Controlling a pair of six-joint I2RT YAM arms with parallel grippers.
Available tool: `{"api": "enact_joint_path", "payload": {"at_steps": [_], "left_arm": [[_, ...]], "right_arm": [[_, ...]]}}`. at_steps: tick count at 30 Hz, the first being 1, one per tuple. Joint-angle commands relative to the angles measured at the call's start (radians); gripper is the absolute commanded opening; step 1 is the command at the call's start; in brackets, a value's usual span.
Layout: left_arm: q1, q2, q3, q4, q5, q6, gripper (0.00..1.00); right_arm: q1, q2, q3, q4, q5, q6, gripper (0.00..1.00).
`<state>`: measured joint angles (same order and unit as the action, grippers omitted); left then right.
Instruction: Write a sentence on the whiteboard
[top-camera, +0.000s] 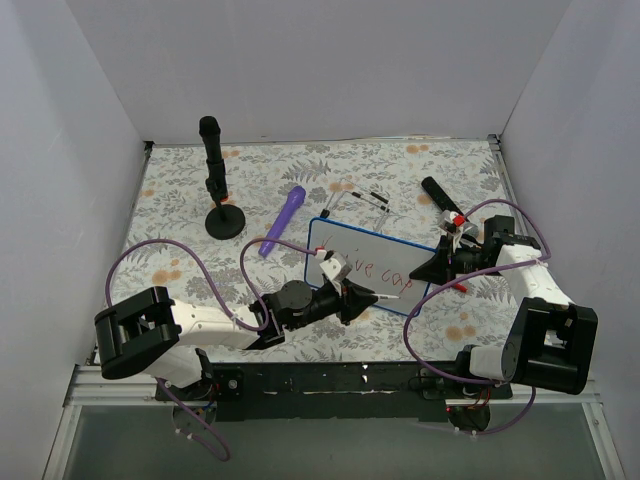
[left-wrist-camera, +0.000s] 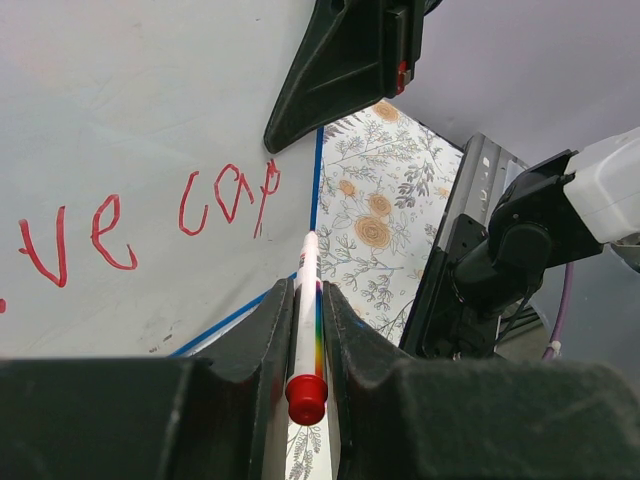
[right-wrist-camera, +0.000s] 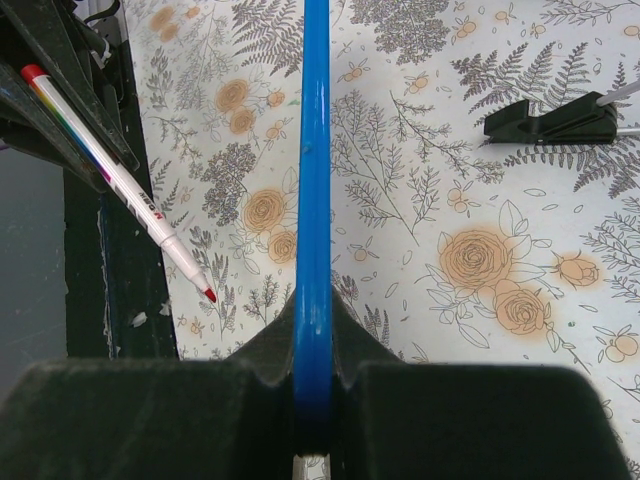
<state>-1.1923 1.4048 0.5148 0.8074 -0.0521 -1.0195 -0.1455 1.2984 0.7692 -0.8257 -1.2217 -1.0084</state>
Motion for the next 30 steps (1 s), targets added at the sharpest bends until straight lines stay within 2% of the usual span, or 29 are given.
{"api": "enact_joint_path", "payload": {"at_steps": [1,19,30], "left_arm": [[-0.006,-0.003,0.024,-0.014,-0.026,-0.001,0.0],[-0.007,-0.024,0.062,-0.083,-0.045,0.012,0.0],[-0.007,-0.021,0.048,-0.056,-0.019,0.015,0.0]], "right_arm": [[0.0,-0.011,0.019,-0.026,-0.042,-0.018,0.01],[0.0,-0.016,0.018,-0.027,-0.042,-0.019,0.01],[0.0,-0.011,0.019,-0.029,-0.042,-0.021,0.01]]}}
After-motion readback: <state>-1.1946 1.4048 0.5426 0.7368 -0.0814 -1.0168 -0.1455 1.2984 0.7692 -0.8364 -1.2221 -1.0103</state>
